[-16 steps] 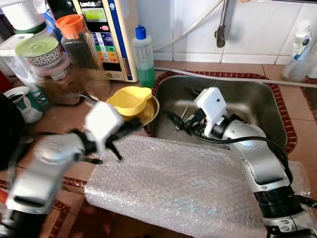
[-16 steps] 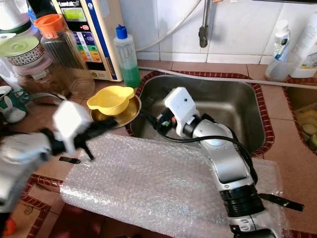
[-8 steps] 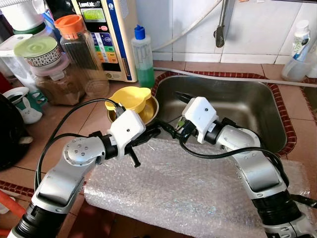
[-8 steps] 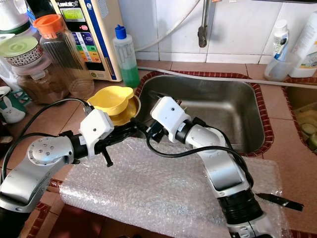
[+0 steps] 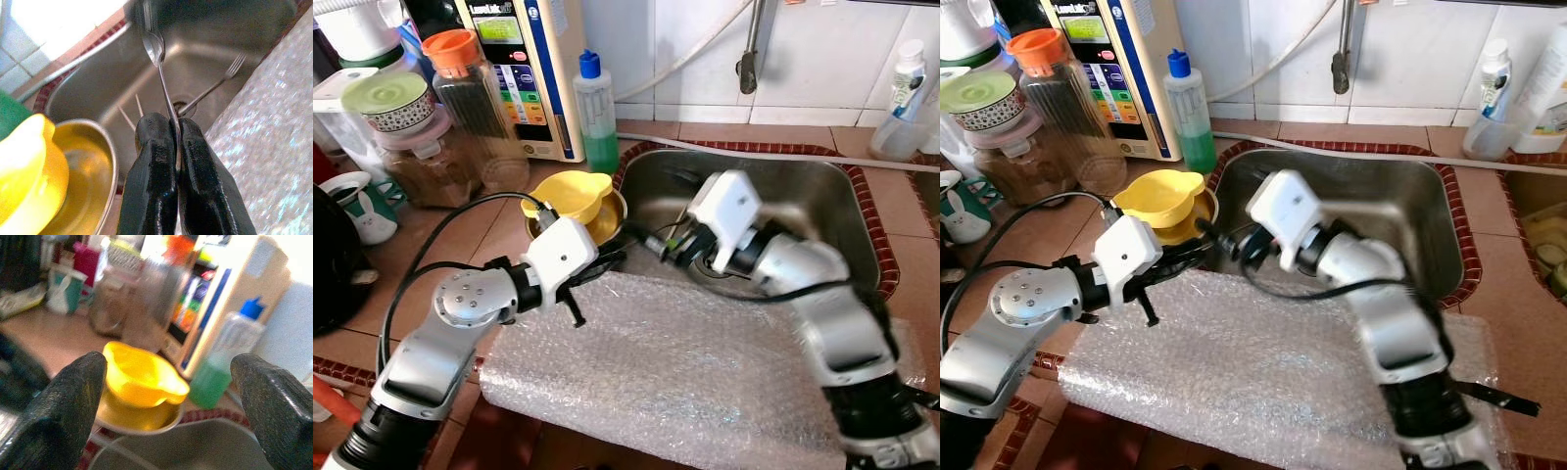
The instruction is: Kitchen organization
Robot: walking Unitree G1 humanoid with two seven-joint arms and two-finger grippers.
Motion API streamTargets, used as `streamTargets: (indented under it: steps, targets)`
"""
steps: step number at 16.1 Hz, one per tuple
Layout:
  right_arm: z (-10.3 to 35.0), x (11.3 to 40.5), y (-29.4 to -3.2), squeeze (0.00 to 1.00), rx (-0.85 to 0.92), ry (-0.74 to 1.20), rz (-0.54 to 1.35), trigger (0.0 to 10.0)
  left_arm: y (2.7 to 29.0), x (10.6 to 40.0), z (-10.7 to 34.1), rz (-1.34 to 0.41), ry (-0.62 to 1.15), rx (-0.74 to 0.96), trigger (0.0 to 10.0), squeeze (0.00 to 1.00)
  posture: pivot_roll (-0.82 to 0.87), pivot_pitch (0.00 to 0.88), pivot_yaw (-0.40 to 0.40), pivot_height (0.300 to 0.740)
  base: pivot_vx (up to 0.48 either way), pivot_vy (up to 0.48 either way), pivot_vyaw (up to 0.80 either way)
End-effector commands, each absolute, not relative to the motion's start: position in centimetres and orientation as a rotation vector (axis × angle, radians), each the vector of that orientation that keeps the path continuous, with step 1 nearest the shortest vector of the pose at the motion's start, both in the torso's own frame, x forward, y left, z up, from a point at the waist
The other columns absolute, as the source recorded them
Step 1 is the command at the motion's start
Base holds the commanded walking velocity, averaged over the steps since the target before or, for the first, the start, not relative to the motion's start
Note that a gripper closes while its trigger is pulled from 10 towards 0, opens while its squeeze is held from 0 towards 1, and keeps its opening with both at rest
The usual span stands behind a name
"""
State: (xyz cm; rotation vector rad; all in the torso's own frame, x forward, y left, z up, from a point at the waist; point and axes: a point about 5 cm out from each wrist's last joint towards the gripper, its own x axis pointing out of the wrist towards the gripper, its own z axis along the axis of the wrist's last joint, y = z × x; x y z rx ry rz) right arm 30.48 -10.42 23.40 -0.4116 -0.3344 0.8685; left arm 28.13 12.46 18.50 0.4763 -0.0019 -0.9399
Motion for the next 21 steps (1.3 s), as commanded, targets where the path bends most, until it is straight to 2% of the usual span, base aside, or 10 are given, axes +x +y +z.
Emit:
streamTargets:
  steps: [1, 4, 9, 11, 15, 17, 21]
  targets:
    - [25.0, 30.1, -10.4, 0.00, -0.413, -0.395, 0.896, 10.0, 13.3, 28.4, 18.9, -0.908, -0.014, 0.510, 0.0, 0.00, -0.19, 0.104, 0.141, 0.740, 0.000, 0.000, 0.00]
    - [23.1, 28.6, -10.5, 0.00, -0.480, -0.277, 1.080, 10.0, 14.4, 29.1, 19.1, -0.865, -0.012, 0.567, 0.0, 0.00, -0.19, 0.108, 0.145, 0.740, 0.000, 0.000, 0.00]
    - [20.5, 27.4, -10.7, 0.00, -0.571, -0.136, 1.199, 10.0, 15.1, 29.4, 19.5, -0.841, -0.023, 0.612, 0.0, 0.00, -0.19, 0.113, 0.149, 0.740, 0.000, 0.000, 0.00]
    - [20.1, 28.0, -11.2, 0.00, -0.648, -0.121, 1.158, 10.0, 15.1, 29.4, 19.6, -0.841, -0.026, 0.614, 0.0, 0.00, -0.18, 0.112, 0.150, 0.740, 0.000, 0.000, 0.00]
    - [20.4, 30.5, -12.2, 0.00, -0.836, -0.186, 0.961, 10.0, 14.3, 29.3, 20.0, -0.876, -0.044, 0.619, 0.0, 0.00, -0.18, 0.110, 0.149, 0.740, 0.000, 0.000, 0.00]
    - [20.5, 30.7, -12.3, 0.00, -0.856, -0.189, 0.943, 10.0, 14.2, 29.3, 19.9, -0.878, -0.044, 0.619, 0.0, 0.00, -0.18, 0.110, 0.149, 0.740, 0.000, 0.000, 0.00]
    - [19.0, 32.4, -11.9, 0.00, -0.930, -0.184, 0.894, 10.0, 12.1, 28.7, 19.8, -0.953, -0.077, 0.583, 0.0, 0.00, -0.19, 0.109, 0.147, 0.740, 0.000, 0.000, 0.00]
